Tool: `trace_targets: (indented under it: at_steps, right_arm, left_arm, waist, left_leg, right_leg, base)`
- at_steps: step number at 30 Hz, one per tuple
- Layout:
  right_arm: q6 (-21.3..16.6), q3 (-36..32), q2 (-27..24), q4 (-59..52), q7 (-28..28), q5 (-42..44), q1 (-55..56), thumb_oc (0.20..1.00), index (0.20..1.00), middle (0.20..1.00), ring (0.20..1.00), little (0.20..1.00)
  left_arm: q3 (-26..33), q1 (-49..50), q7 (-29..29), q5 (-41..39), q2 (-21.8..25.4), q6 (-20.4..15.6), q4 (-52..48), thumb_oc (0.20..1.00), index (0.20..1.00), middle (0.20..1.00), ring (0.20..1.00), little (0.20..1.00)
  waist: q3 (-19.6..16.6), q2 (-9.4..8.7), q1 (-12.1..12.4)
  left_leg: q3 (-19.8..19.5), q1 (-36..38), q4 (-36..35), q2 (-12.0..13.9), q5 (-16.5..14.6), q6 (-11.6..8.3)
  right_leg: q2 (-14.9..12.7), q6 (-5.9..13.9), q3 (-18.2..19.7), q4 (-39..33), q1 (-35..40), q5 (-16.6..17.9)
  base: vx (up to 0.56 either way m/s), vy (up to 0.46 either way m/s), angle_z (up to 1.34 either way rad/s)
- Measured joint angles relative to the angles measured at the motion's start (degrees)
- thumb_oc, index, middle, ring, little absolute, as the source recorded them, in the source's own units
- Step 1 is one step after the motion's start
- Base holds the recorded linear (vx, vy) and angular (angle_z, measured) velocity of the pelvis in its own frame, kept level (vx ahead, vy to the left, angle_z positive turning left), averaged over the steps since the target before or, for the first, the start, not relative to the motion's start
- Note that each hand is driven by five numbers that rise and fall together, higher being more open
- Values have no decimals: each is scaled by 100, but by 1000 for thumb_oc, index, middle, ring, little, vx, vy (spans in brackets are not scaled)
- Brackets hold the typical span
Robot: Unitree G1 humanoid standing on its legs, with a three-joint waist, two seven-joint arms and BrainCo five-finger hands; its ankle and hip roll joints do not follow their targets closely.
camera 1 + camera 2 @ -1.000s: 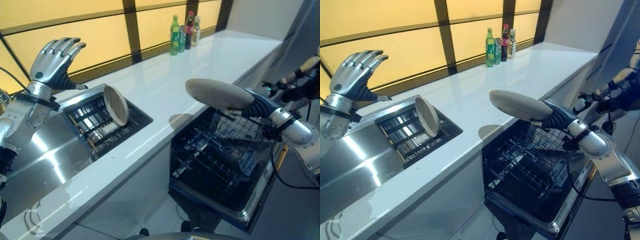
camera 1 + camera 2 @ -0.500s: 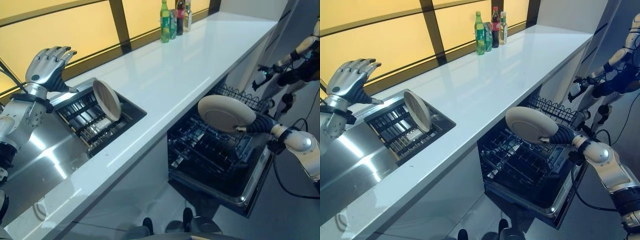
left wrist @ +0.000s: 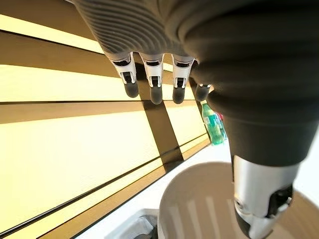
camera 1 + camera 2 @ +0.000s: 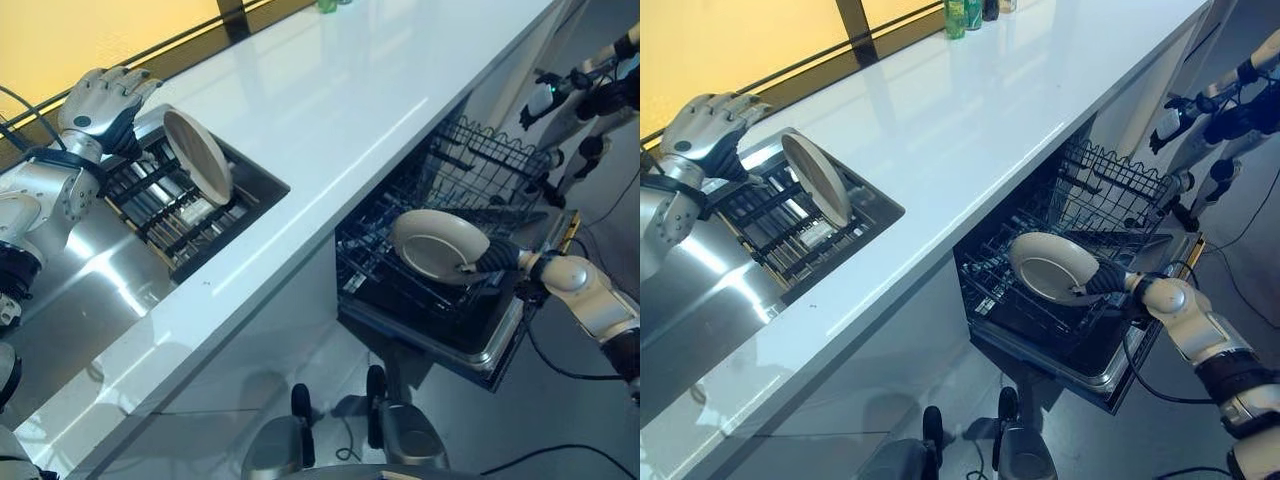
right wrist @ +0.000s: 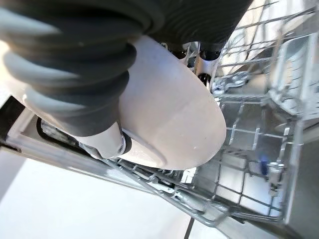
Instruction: Pick up plates and place into dishwasher.
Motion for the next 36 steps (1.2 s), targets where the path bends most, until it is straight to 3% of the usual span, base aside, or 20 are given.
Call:
trace_targets:
  at_steps: [12, 17, 19, 22, 26, 36]
  right_arm:
    - [503, 1296, 877, 1938, 431, -73, -1960, 200, 200, 200, 200, 200]
    - [664, 1510, 1283, 2748, 736, -265, -2452, 200, 200, 200, 200, 200]
    - [702, 1548, 1308, 3029, 825, -291, -2477, 1000, 1000, 1000, 1000, 1000]
    - [828, 1567, 1409, 3218, 761, -165, -2482, 1000, 1000, 1000, 1000, 1000]
    - [725, 1451, 1464, 2931, 367, 294, -2463, 1000, 1000, 1000, 1000, 1000]
    - [358, 818, 448, 360, -298, 880, -1894, 1000, 1000, 1000, 1000, 1000]
  left_arm:
    - [-1285, -1658, -358, 248, -688, 262, 571, 1000, 1000, 1000, 1000, 1000]
    - [-1537, -1838, -483, 338, -911, 286, 744, 1000, 1000, 1000, 1000, 1000]
    - [-1646, -1958, -543, 338, -1024, 284, 760, 1000, 1000, 1000, 1000, 1000]
    - [-1646, -2048, -703, 346, -1130, 282, 817, 1000, 1000, 1000, 1000, 1000]
    - [-1646, -2077, -877, 454, -1132, 287, 831, 1000, 1000, 1000, 1000, 1000]
    - [-1607, -2139, -1316, 695, -776, 413, 547, 1000, 1000, 1000, 1000, 1000]
  waist:
    - [48, 76, 181]
    - [72, 119, 230]
    - [85, 143, 325]
    - [114, 168, 333]
    - [179, 181, 294]
    - [460, 135, 100]
  left_leg:
    - [-151, -320, 7, -70, -1, -1]
    - [-170, -431, 72, -77, -49, 6]
    - [-182, -476, 145, -78, -101, 8]
    - [-214, -504, 172, -93, -121, 0]
    - [-204, -505, 166, -106, -121, 4]
    - [-115, -669, 233, -157, -141, 47]
  right_leg:
    - [-27, -49, -121, 45, -240, 48]
    - [-24, -83, -135, 53, -318, 57]
    - [-23, -84, -135, 54, -330, 52]
    - [-32, -75, -156, 62, -336, 43]
    - [-36, -34, -141, 61, -342, 15]
    - [-73, -4, -39, 157, -552, 35]
  base:
    - [-36, 27, 8]
    - [-9, 12, 2]
    - [29, 39, 0]
    - [33, 45, 4]
    - [6, 60, -1]
    - [9, 70, -3]
